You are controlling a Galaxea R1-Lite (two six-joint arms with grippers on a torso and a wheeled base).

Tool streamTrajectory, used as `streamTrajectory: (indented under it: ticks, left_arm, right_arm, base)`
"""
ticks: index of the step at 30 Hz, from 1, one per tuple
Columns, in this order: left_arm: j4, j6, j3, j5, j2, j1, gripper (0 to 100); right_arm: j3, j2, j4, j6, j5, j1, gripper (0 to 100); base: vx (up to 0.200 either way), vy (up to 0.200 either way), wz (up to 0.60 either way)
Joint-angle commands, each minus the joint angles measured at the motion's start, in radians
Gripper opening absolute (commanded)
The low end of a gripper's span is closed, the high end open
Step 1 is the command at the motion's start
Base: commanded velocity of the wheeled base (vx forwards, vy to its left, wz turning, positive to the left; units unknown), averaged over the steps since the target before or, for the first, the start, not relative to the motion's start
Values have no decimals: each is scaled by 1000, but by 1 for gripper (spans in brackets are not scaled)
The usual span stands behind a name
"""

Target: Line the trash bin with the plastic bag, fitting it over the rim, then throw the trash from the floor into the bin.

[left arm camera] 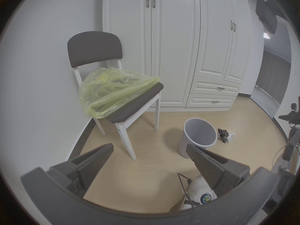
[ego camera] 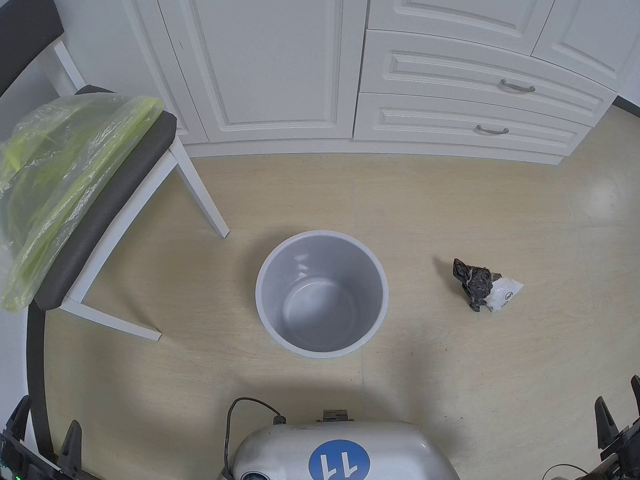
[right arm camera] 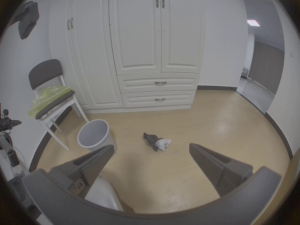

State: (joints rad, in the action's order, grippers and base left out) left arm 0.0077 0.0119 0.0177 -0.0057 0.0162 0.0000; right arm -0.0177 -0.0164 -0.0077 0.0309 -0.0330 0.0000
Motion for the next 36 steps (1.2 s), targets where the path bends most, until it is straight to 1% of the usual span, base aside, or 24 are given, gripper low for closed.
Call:
streamTrajectory:
  ticks: [1, 23, 27, 28, 29, 36]
  left_arm:
    - [0, 0, -13, 0, -16, 0, 100]
    - [0, 0, -13, 0, -16, 0, 100]
    - [0, -17, -15, -2, -16, 2, 100]
    - [0, -17, -15, -2, -16, 2, 100]
    - [0, -7, -15, 4, -16, 3, 100]
    - [-2, -4, -15, 7, -16, 3, 100]
  right_arm:
    - [18, 16, 0, 0, -1, 0, 100]
    - [18, 15, -2, -2, -1, -2, 100]
    - [16, 15, -2, -2, -4, -2, 100]
    - [16, 15, -2, -2, -4, -2, 100]
    - [16, 15, -3, -22, -2, -2, 100]
    - [18, 16, -3, -17, 4, -2, 100]
  base:
    - [0, 0, 0]
    - [0, 0, 0]
    - [0, 0, 0]
    - [0, 0, 0]
    - [0, 0, 0]
    - [0, 0, 0]
